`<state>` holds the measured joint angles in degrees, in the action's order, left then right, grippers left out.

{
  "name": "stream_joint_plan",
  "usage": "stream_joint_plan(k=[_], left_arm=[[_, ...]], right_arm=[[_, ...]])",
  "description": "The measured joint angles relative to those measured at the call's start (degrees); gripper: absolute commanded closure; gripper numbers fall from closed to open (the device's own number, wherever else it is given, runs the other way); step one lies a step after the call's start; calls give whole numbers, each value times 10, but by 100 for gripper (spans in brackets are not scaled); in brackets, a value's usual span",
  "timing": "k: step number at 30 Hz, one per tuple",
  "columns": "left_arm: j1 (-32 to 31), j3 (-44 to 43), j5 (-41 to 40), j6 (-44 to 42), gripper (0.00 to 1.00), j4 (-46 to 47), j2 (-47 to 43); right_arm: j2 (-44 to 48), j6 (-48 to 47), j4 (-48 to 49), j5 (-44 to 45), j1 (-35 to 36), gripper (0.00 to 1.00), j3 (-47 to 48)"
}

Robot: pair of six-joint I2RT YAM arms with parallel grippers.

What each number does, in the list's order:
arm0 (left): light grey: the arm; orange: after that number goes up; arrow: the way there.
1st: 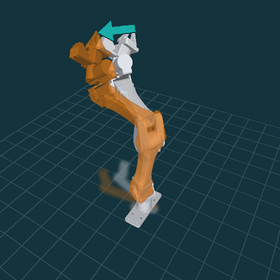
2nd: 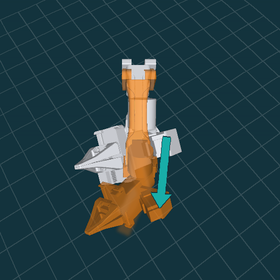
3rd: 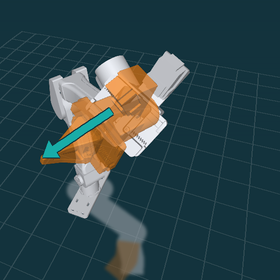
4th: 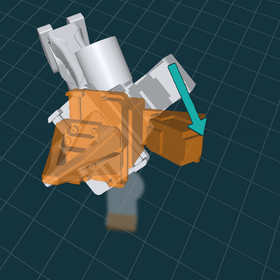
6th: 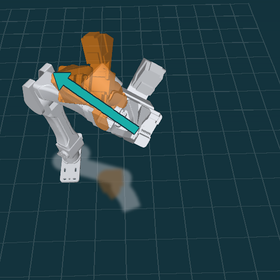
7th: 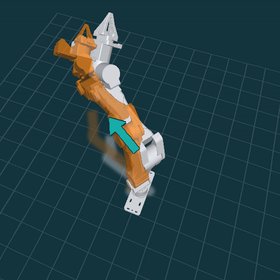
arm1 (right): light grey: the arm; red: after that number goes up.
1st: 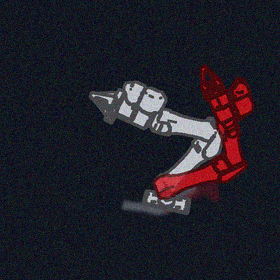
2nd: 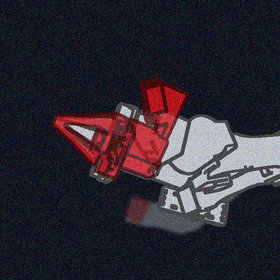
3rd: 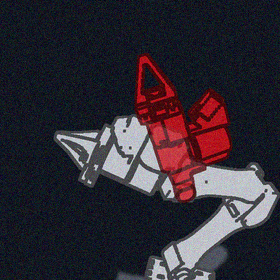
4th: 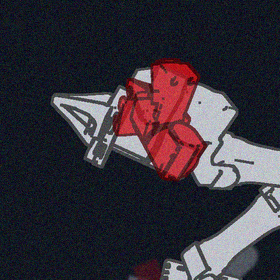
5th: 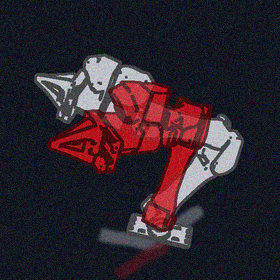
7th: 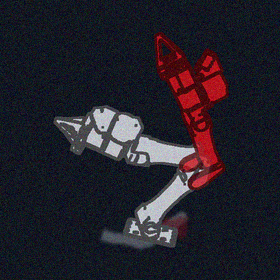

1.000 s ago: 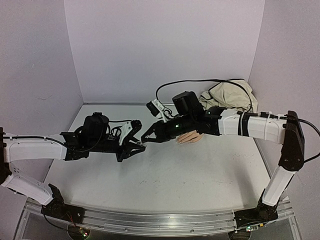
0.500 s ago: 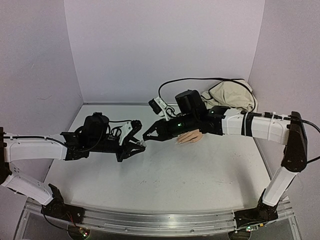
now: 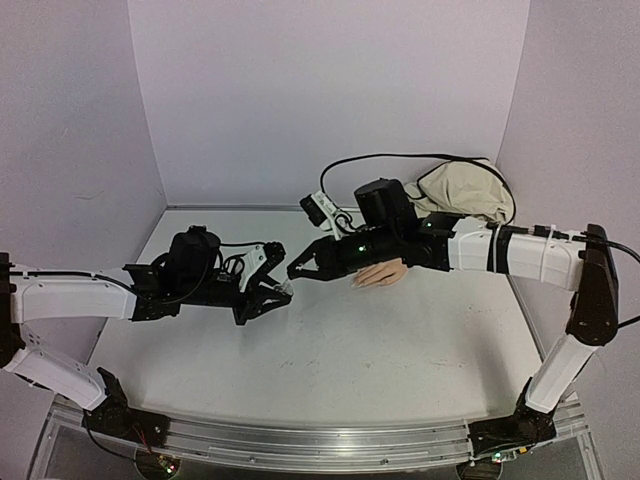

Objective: Paint the nails

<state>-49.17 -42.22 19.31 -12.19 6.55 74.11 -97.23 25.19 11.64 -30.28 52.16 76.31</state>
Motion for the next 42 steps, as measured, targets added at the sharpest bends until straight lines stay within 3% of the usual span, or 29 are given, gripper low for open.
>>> stream_joint_plan(k=[27, 36, 42], left_arm=[[0, 8, -4, 31, 100, 0, 2], [0, 34, -50, 118, 100, 0, -28], [0, 24, -79, 127, 100, -3, -73]], right_arm=[[57, 2, 35, 17, -7, 100, -52], [164, -12, 85, 21, -79, 100, -159], [215, -43, 103, 41, -134, 100, -232]])
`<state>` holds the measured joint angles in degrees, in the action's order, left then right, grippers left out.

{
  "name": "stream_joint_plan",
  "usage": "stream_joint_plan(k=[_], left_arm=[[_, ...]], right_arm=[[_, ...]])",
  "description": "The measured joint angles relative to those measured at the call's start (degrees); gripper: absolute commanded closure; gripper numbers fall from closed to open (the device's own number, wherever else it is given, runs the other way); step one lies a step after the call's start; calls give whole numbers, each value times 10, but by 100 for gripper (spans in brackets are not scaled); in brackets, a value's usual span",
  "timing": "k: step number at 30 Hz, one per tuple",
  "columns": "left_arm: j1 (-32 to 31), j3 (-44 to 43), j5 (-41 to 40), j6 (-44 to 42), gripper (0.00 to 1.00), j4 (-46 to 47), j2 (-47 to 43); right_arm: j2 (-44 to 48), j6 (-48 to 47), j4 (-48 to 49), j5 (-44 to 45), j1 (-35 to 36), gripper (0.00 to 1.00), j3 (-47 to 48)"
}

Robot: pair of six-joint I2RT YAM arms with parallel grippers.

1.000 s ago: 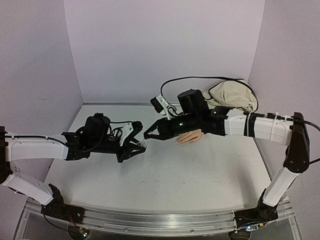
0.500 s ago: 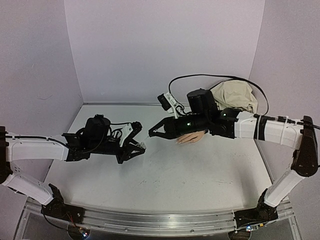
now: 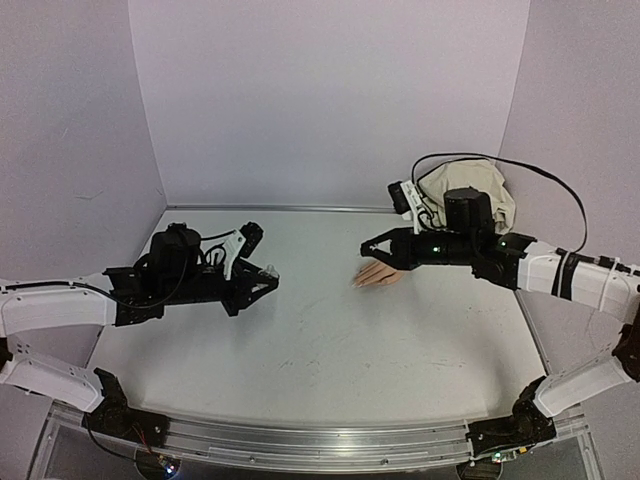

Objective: Paint the nails

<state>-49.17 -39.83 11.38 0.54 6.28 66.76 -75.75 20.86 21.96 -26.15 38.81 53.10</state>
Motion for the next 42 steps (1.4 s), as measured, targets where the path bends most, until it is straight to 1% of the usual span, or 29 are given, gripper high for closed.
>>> stream_joint_plan(k=[7, 13, 19, 25, 28, 33, 37, 42], left_arm=[[0, -32, -30, -1, 100, 2, 13], [0, -55, -41, -15, 100, 2, 47], [2, -56, -52, -34, 100, 2, 49], [23, -56, -71, -39, 100, 6, 51], [30, -66, -75, -41, 100, 8, 67], [30, -100, -72, -47, 100, 12, 110], [30, -104, -66, -54, 100, 16, 123], [30, -104, -59, -70, 100, 18, 124]], right_arm=[[15, -31, 16, 61, -22, 100, -84], [34, -35, 69, 109, -29, 100, -163], [35, -51, 102, 138, -47, 100, -199], [45, -63, 118, 154, -86, 100, -233], [26, -64, 141, 155, -105, 100, -233], [-43, -65, 180, 155, -114, 100, -221], [-97, -72, 206, 156, -115, 100, -203], [-142, -76, 242, 160, -117, 100, -189]])
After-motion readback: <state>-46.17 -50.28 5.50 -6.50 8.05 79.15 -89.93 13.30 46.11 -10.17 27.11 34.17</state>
